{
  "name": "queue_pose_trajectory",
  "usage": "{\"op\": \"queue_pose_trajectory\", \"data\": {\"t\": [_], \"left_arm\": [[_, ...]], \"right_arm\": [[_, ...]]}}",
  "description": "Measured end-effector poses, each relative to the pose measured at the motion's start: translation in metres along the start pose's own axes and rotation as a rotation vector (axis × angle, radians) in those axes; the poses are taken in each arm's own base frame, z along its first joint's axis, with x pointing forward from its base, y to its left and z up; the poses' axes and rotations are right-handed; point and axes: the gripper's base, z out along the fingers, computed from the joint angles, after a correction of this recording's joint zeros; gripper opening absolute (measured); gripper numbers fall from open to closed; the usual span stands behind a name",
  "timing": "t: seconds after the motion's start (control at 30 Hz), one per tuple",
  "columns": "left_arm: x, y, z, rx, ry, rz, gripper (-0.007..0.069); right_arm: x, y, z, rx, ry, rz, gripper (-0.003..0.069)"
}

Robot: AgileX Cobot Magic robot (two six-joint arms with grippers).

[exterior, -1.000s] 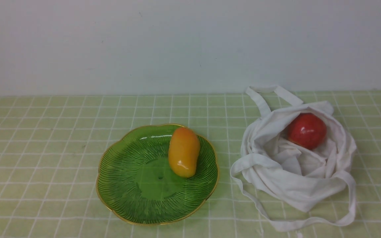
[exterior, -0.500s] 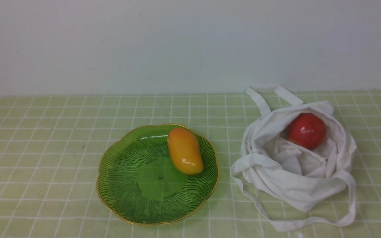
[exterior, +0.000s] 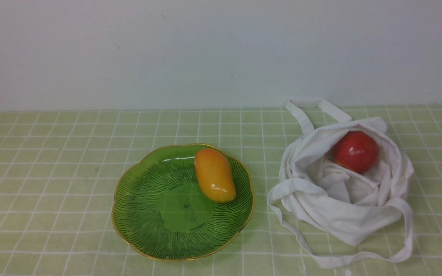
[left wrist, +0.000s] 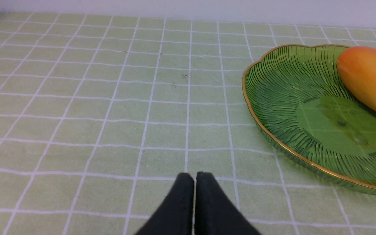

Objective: Take the fruit out of the bag on the green coffee tablecloth and place them on the plate.

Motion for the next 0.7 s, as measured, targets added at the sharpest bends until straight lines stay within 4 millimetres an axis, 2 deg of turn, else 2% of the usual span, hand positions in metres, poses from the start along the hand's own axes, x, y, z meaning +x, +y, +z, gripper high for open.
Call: {"op": "queue_pose_trajectory", "data": {"t": [0.17,0.3,0.43,0.47,0.5,0.6,0.7], "left_arm": [[0.000,0.000,0.000,0.000,0.000,0.000,-0.0008],[0.000,0.000,0.000,0.000,0.000,0.000,-0.0008],[0.000,0.000,0.000,0.000,0.000,0.000,-0.0008],[0.000,0.000,0.000,0.000,0.000,0.000,-0.0008],[0.000,0.000,0.000,0.000,0.000,0.000,-0.0008],[0.000,0.000,0.000,0.000,0.000,0.000,-0.0008],[0.000,0.000,0.000,0.000,0.000,0.000,-0.0008]], "right_arm": [[0.000,0.000,-0.003,0.006,-0.012,-0.016,-0.0015],[0.012,-0.006,-0.009,0.084,-0.021,-0.028,-0.0015],[0.036,-0.015,-0.019,0.186,-0.057,0.012,-0.0015],[0.048,-0.018,-0.023,0.224,-0.078,0.003,-0.0015],[0.051,-0.018,-0.024,0.226,-0.082,0.020,-0.0015],[0.079,-0.022,-0.033,0.268,-0.109,-0.006,-0.0015],[0.096,-0.023,-0.037,0.281,-0.134,-0.017,-0.0015]]}}
